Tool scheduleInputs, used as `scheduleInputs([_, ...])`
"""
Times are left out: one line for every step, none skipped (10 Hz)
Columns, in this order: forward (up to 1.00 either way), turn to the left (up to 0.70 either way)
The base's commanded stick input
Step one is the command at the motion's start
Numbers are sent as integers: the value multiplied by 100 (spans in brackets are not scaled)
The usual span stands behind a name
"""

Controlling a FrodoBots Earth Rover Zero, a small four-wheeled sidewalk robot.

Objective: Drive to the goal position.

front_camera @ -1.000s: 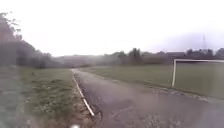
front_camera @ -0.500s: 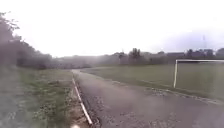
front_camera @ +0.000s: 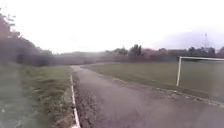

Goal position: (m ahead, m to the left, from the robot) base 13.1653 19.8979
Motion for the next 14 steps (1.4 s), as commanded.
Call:
scheduleInputs([0,0])
scheduleInputs([0,0])
scheduleInputs([12,0])
scheduleInputs([42,0])
scheduleInputs([45,0])
scheduleInputs([45,0])
scheduleInputs([45,0])
scheduleInputs([45,0])
scheduleInputs([45,0])
scheduleInputs([45,0])
scheduleInputs([45,0])
scheduleInputs([45,0])
scheduleInputs([45,0])
scheduleInputs([45,0])
